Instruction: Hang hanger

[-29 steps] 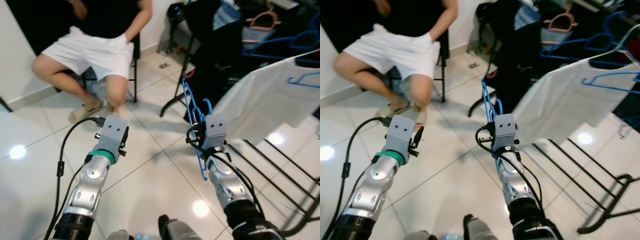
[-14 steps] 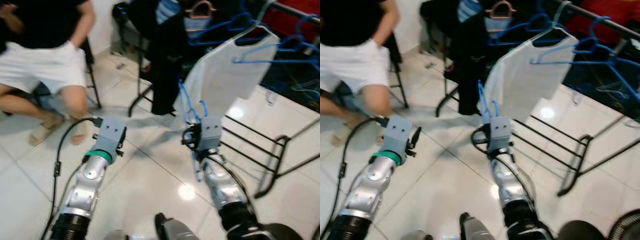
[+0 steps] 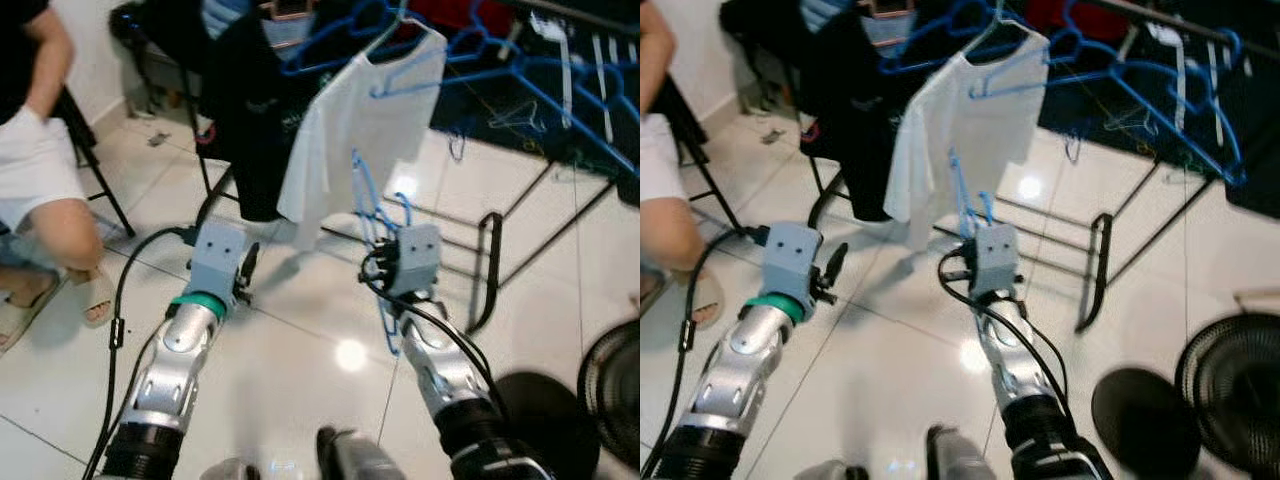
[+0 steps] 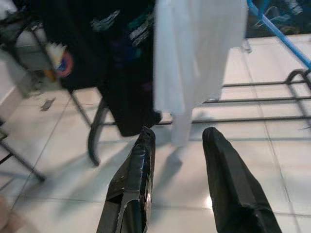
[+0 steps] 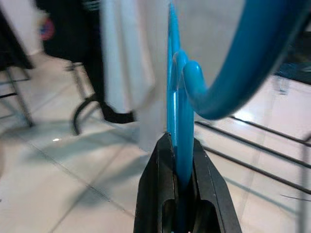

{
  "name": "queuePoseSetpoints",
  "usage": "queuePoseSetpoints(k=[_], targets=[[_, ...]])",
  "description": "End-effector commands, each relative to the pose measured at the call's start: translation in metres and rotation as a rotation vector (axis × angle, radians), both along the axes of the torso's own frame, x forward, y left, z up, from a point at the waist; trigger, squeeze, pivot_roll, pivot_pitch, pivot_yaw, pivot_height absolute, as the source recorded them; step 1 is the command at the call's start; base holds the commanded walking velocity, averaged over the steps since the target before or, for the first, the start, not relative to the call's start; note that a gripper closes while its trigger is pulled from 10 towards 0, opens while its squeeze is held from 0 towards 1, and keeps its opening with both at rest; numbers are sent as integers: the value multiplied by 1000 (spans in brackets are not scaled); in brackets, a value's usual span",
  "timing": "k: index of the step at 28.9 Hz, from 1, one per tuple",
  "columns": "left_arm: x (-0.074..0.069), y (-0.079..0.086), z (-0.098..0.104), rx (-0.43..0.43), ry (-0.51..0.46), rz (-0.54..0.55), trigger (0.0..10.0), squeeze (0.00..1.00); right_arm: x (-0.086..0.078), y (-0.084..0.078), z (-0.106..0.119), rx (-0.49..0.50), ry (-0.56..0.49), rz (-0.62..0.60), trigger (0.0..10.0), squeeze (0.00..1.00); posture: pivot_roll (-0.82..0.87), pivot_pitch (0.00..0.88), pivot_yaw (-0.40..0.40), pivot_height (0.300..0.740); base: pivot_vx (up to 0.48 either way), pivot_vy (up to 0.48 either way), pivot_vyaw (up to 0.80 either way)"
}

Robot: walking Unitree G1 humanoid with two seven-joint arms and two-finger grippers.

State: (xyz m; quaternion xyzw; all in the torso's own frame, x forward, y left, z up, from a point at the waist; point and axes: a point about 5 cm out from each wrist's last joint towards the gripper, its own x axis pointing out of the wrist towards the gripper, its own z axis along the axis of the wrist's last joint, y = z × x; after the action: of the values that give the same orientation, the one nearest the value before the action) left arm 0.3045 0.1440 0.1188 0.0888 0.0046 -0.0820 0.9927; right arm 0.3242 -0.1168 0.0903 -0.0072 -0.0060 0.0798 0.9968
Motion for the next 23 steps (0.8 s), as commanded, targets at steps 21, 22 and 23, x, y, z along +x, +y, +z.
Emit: queuePoseSetpoints(k=[21,22,23], targets=[[2,-9,10,-18,-56,-49,10000,0,8,-15,29,115,-91,-109,10000,0,15,61,30,733,0,0,-788],[2,-9,10,-16,-61,-49,10000,0,8,-15,29,115,-91,-110,10000,0,15,61,30,733,0,0,-788],[2,-9,10,-16,-61,-49,10000,0,8,-15,29,115,-91,-110,10000,0,15,61,30,733,0,0,-788]])
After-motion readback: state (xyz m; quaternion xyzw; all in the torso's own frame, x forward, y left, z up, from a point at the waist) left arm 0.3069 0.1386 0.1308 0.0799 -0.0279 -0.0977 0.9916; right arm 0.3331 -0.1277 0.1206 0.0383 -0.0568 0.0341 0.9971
